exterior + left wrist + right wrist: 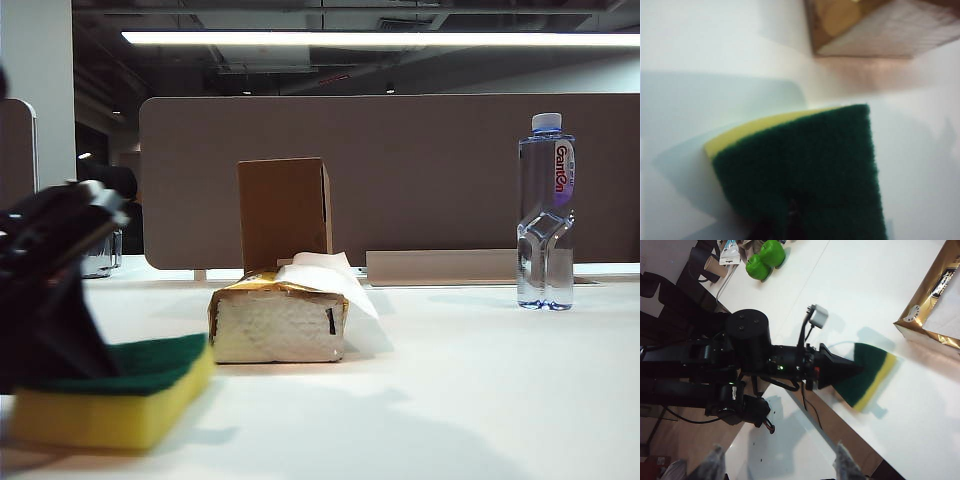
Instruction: Move the sponge from left to right to wipe the table, avoiding obstacles on the table, and finally reaching the bottle of mineral water.
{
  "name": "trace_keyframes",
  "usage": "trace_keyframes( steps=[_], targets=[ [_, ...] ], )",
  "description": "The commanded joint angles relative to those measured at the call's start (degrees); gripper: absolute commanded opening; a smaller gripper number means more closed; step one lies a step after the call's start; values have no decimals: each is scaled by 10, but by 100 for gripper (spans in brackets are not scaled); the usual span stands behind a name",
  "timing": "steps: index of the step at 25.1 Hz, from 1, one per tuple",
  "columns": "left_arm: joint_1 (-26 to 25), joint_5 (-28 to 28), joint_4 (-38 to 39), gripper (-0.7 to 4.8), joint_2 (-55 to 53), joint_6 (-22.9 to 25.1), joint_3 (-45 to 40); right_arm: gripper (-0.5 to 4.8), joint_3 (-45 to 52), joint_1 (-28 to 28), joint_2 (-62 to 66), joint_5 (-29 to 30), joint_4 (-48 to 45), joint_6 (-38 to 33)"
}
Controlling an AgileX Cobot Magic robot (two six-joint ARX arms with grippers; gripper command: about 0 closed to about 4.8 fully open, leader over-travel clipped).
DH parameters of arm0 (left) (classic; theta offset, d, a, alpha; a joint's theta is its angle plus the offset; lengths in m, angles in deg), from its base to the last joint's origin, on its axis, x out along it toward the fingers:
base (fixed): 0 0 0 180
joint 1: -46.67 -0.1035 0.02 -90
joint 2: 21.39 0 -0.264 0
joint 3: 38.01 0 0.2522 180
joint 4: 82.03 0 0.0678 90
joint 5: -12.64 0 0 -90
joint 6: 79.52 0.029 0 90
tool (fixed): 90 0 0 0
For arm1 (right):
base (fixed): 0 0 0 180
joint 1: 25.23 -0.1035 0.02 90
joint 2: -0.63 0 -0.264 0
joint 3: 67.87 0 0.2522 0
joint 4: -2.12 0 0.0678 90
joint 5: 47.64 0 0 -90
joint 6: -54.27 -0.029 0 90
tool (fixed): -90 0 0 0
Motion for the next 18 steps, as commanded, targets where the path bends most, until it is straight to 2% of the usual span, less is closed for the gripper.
trace_keyframes(
  steps=[1,7,16,18],
  targets=[
    [31,-9,10,-6,-37,-15,14,283,-2,0,-2,2,-6,4],
    [72,-8,-42,-6,-103,-38,49,282,-2,0,-2,1,-6,4],
    [92,-8,-45,-5,-152,-37,95,282,-2,0,-2,-1,-6,4],
    [92,-8,-44,23,-152,-37,95,283,-2,0,-2,-1,-6,4]
  ],
)
